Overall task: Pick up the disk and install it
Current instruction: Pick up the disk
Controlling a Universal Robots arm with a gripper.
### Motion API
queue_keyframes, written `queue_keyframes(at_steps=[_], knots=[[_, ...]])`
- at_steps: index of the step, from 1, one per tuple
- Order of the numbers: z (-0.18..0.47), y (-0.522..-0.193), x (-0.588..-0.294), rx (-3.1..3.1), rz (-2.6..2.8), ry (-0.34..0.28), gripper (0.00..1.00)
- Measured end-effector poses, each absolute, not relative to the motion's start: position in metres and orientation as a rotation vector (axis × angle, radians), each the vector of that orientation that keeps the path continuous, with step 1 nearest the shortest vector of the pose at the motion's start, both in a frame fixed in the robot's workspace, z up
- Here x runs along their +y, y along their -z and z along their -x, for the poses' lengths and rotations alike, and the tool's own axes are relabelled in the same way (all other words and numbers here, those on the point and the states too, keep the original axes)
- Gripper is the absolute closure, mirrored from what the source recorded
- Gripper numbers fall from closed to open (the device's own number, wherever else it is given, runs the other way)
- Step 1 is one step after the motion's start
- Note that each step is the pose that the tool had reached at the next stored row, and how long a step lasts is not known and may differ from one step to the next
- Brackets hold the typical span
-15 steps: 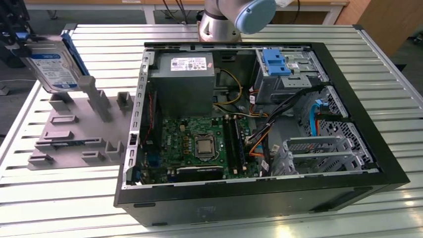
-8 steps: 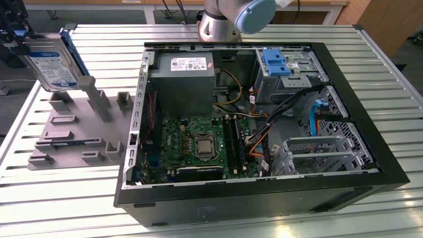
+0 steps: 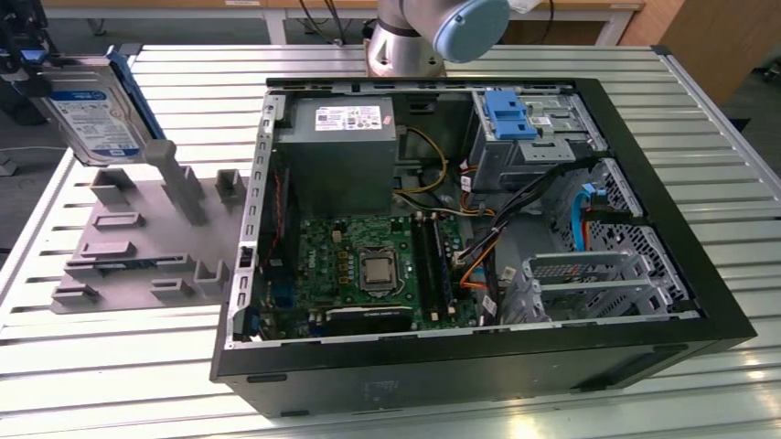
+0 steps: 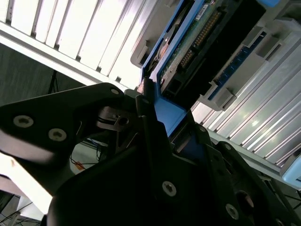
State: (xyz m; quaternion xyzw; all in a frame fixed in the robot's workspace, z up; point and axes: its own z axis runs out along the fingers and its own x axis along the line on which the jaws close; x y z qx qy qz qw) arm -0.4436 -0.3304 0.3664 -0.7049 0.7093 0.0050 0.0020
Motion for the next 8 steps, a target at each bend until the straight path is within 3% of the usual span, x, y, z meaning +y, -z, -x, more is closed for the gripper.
queue_keyframes(at_steps=[8], knots=[[0.4436,-0.3742,-0.3303,2.225,2.212,-0.016,0.64]])
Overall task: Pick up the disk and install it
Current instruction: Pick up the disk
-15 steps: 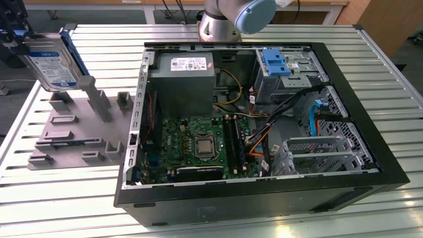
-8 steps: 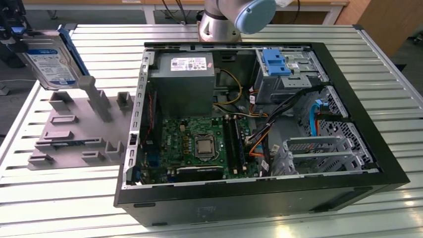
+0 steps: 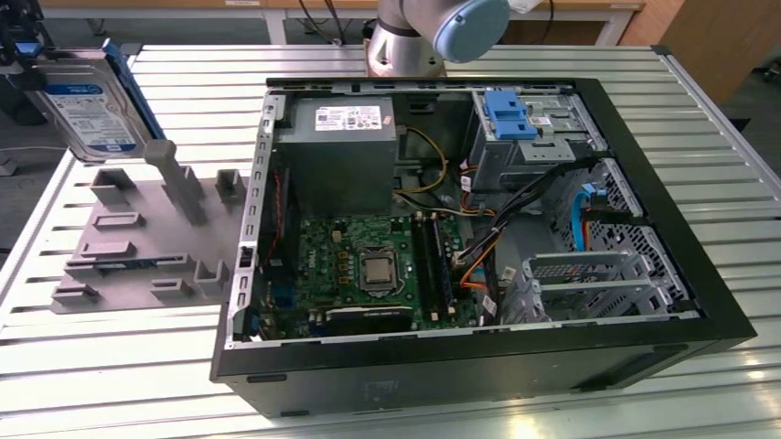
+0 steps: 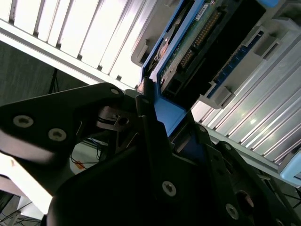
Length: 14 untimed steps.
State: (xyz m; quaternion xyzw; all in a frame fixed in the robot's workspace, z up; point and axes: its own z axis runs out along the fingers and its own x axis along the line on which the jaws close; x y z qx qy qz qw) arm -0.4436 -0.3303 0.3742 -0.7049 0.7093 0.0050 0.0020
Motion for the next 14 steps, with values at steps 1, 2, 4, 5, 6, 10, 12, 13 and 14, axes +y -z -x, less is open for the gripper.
queue_keyframes(at_steps=[1,2,4,5,6,10,12,13,14], knots=[[0.444,-0.375,-0.33,2.225,2.212,-0.016,0.64],[0.444,-0.376,-0.33,2.225,2.212,-0.016,0.64],[0.444,-0.378,-0.33,2.225,2.212,-0.016,0.64],[0.444,-0.379,-0.33,2.225,2.212,-0.015,0.64],[0.444,-0.38,-0.33,2.225,2.212,-0.016,0.64],[0.444,-0.384,-0.33,2.225,2.212,-0.016,0.64],[0.444,-0.386,-0.33,2.225,2.212,-0.016,0.64],[0.444,-0.387,-0.33,2.225,2.212,-0.016,0.64],[0.444,-0.388,-0.33,2.225,2.212,-0.016,0.64]])
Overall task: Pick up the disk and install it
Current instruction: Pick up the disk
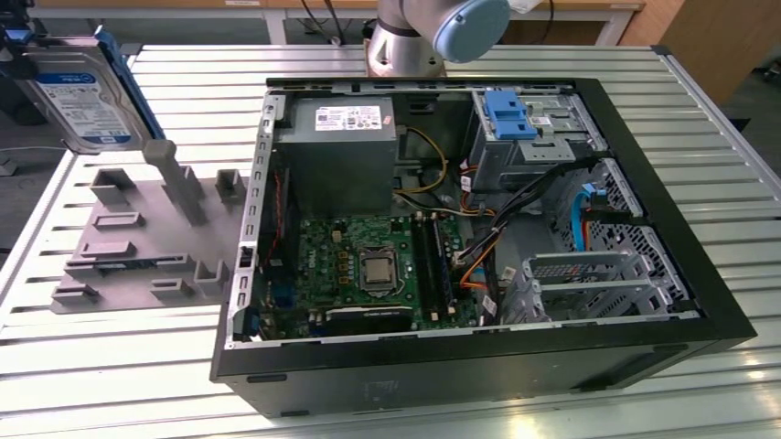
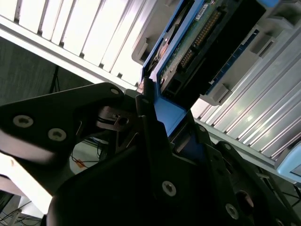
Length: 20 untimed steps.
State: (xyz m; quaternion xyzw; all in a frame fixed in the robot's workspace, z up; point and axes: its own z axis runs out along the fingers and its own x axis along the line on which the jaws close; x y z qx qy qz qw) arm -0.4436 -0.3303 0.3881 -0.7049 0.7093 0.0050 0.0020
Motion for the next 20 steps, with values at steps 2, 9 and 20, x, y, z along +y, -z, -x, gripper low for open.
queue_keyframes(at_steps=[2,9,20], knots=[[0.444,-0.39,-0.33,2.225,2.212,-0.016,0.64],[0.444,-0.397,-0.33,2.225,2.212,-0.016,0.64],[0.444,-0.409,-0.33,2.225,2.212,-0.016,0.64]])
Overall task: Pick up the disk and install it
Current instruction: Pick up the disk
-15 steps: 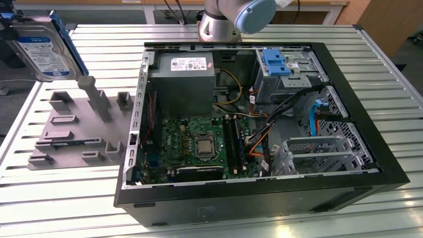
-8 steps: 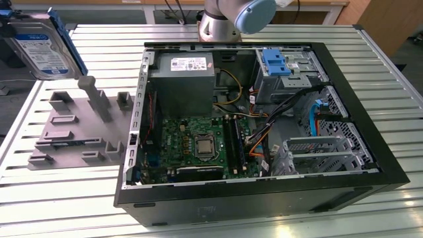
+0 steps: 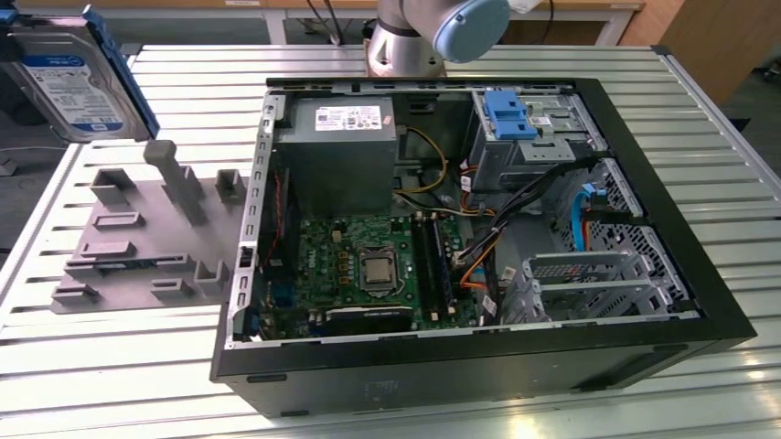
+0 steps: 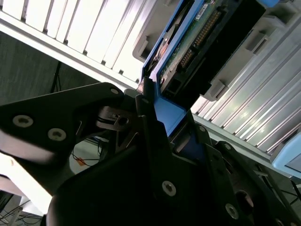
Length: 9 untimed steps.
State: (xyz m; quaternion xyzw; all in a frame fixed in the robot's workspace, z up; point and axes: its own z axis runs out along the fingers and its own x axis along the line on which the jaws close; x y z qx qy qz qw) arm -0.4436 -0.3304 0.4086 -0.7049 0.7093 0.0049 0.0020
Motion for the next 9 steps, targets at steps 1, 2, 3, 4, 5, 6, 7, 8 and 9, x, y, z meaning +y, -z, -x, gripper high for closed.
queue_keyframes(at_steps=[1,2,3,4,5,6,7,8,9], knots=[[0.444,-0.41,-0.33,2.225,2.212,-0.016,0.64],[0.444,-0.411,-0.33,2.225,2.212,-0.016,0.64],[0.444,-0.412,-0.33,2.225,2.212,-0.016,0.64],[0.444,-0.414,-0.33,2.225,2.212,-0.016,0.64],[0.444,-0.415,-0.33,2.225,2.212,-0.016,0.64],[0.444,-0.417,-0.33,2.225,2.212,-0.016,0.64],[0.444,-0.42,-0.33,2.225,2.212,-0.016,0.64],[0.444,-0.423,-0.33,2.225,2.212,-0.016,0.64],[0.444,-0.425,-0.33,2.225,2.212,-0.016,0.64]])
